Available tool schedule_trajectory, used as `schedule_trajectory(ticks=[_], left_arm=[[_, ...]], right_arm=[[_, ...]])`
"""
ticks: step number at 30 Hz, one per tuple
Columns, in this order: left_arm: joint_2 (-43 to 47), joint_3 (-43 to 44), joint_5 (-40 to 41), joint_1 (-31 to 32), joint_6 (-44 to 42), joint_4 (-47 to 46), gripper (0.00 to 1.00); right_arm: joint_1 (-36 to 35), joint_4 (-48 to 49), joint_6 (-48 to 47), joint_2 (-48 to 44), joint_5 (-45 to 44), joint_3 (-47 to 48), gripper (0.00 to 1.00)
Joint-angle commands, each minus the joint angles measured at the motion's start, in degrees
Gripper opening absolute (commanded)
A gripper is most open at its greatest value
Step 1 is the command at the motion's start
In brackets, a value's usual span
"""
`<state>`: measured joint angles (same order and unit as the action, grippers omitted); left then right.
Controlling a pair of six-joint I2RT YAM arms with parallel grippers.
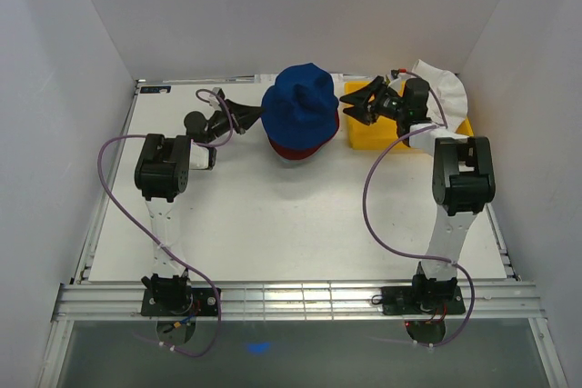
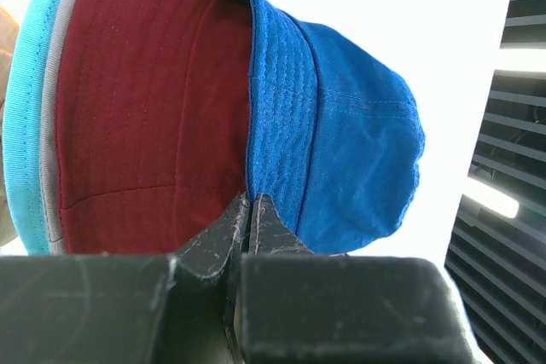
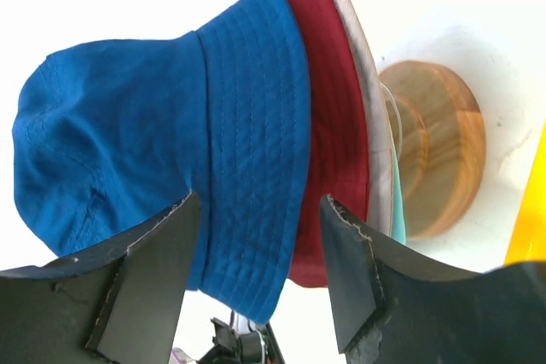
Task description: Stack the hats
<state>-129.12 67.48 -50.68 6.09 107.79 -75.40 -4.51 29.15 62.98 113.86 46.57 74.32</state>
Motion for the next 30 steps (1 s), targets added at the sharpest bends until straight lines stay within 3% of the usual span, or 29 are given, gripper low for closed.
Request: schedule_trajectory(ticks=[1, 12, 30], left_arm=[[0.6, 1.9, -2.0, -0.4, -1.4, -9.8, 0.00], [0.7, 1.7, -1.9, -0.4, -1.4, -9.6, 0.01], [0.5, 1.3, -2.1, -0.5, -1.3, -9.9, 0.01]], right_arm=[[0.0, 13.3, 7.3, 1.3, -0.8, -1.7, 0.64], [-0.1, 19.5, 11.5, 4.2, -3.8, -3.0, 0.64], [-2.4, 16.8, 11.6, 7.3, -6.7, 1.7, 0.61]])
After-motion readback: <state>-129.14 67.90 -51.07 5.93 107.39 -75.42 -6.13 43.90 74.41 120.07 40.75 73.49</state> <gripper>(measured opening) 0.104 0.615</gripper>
